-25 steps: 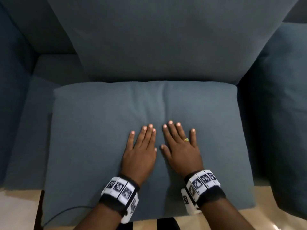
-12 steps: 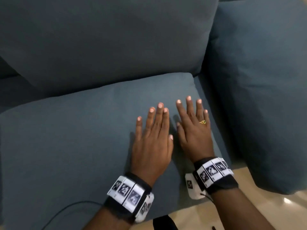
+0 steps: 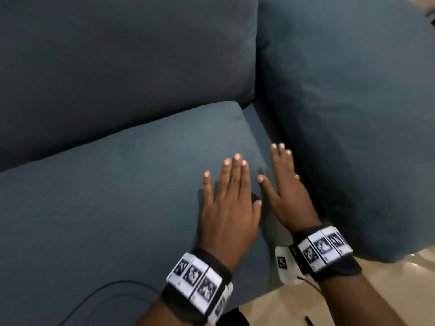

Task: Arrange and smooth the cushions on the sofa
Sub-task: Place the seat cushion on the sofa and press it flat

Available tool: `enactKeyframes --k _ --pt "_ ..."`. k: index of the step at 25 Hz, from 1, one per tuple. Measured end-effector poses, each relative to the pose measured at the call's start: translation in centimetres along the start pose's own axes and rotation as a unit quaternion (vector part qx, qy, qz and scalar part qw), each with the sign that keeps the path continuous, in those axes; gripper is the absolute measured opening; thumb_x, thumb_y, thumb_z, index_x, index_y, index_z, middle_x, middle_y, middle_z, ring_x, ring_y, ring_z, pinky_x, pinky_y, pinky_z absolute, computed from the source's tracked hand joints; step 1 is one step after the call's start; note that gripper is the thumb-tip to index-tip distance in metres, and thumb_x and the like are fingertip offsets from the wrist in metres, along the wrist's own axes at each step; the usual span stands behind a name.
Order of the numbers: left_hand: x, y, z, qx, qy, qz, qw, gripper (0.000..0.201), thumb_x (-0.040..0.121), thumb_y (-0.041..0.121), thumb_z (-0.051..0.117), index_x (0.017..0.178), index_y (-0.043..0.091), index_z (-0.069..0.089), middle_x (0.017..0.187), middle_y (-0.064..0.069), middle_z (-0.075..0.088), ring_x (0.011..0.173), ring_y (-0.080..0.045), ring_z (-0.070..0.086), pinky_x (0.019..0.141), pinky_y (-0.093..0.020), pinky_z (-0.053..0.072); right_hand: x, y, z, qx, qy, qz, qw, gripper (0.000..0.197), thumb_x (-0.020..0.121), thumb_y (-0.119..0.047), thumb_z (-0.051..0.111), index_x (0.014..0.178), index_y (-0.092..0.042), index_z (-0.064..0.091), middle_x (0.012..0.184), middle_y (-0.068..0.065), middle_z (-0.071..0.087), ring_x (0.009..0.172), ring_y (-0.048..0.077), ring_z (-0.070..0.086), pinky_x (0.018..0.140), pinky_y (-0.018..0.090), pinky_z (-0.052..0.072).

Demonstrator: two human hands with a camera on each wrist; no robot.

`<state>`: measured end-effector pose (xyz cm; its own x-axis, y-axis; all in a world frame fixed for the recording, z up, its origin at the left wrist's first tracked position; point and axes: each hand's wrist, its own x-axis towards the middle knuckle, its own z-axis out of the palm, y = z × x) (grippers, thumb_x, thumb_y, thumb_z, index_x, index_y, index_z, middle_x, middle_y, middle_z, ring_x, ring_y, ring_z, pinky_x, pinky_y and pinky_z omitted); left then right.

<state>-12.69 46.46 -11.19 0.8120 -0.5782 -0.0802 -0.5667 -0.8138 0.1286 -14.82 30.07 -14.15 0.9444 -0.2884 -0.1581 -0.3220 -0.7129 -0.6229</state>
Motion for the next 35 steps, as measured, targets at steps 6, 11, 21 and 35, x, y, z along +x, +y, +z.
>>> enactKeyframes --k 6,11,21,35 --pt "-4.2 0.9 2.5 0.048 -0.047 0.05 0.997 0.073 0.097 0.038 0.054 0.158 0.008 0.027 0.168 -0.007 0.008 0.155 -0.023 0.016 0.124 -0.057 0.003 -5.5 -0.5 3.1 -0.058 -0.1 -0.005 0.993 0.079 0.103 -0.029 0.048 0.162 -0.02 -0.003 0.164 0.0 -0.021 0.156 0.023 -0.012 0.126 0.045 0.015" --pt "-8.9 -2.1 1.9 0.041 -0.026 -0.015 0.999 0.075 0.099 0.039 0.052 0.159 0.007 0.021 0.169 -0.008 0.003 0.155 -0.026 0.015 0.123 -0.056 0.004 -9.3 -2.7 5.4 -0.154 -0.028 -0.1 0.983 0.071 0.101 -0.045 0.034 0.163 -0.027 0.004 0.169 -0.001 -0.008 0.157 0.029 0.006 0.123 0.059 0.012" --pt "-18.8 -11.4 2.0 0.015 0.047 -0.044 0.998 0.073 0.103 0.039 0.04 0.16 0.007 0.008 0.169 -0.009 -0.002 0.155 -0.029 0.006 0.121 -0.061 0.0 -12.6 -11.1 10.2 -0.193 0.004 -0.121 0.974 0.071 0.103 -0.043 0.032 0.163 -0.014 0.006 0.169 0.007 0.001 0.157 0.033 0.002 0.119 0.067 0.017" --pt "-32.6 -26.1 3.3 -0.146 0.071 -0.344 0.925 0.068 0.106 0.04 0.03 0.161 0.011 0.001 0.168 -0.005 -0.012 0.156 -0.028 -0.004 0.119 -0.067 0.015 -18.2 -27.6 24.3 -0.277 -0.076 -0.32 0.903 0.07 0.103 -0.042 0.044 0.161 -0.012 0.019 0.169 0.009 0.005 0.157 0.03 0.003 0.118 0.07 0.014"
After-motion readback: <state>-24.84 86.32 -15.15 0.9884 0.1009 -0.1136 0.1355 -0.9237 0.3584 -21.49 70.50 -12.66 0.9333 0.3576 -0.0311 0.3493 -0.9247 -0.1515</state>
